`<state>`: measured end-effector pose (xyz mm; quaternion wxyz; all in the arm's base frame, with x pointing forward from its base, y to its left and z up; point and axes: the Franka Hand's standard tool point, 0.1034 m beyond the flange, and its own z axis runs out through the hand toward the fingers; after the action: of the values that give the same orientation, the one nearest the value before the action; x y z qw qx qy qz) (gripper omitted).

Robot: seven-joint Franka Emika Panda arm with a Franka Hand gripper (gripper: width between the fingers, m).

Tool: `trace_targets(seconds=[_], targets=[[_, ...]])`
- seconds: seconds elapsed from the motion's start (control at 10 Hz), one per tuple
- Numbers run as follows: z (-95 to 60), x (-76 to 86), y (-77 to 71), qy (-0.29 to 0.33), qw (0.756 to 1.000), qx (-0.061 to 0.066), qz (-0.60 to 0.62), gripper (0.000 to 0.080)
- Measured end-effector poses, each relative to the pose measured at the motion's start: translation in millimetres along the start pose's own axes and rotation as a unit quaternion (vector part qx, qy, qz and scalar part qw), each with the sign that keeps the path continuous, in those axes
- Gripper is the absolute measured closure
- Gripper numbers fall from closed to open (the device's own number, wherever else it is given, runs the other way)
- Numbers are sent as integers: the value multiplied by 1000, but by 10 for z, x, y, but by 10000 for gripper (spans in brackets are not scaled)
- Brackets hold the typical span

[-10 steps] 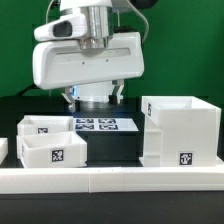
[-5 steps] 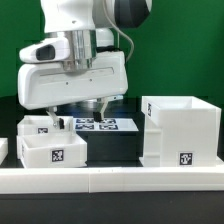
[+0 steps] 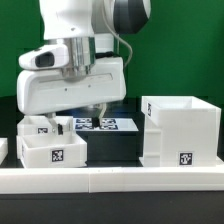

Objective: Assemble drawer

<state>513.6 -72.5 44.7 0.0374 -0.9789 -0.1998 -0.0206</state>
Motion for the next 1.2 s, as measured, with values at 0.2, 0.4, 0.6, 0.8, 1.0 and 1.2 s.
trace_targets(seconds=[0.2, 0.4, 0.6, 0.8, 1.0, 1.2], targets=[[167, -46, 30, -4, 1000, -4, 2, 151], [280, -77, 28, -4, 1000, -8, 2, 151], [356, -109, 20, -1, 1000, -18, 1, 151], [389, -95, -9, 3, 1000, -24, -3, 151], [363, -40, 19, 7, 1000, -26, -3, 151], [368, -48, 36, 7, 1000, -26, -1, 164]])
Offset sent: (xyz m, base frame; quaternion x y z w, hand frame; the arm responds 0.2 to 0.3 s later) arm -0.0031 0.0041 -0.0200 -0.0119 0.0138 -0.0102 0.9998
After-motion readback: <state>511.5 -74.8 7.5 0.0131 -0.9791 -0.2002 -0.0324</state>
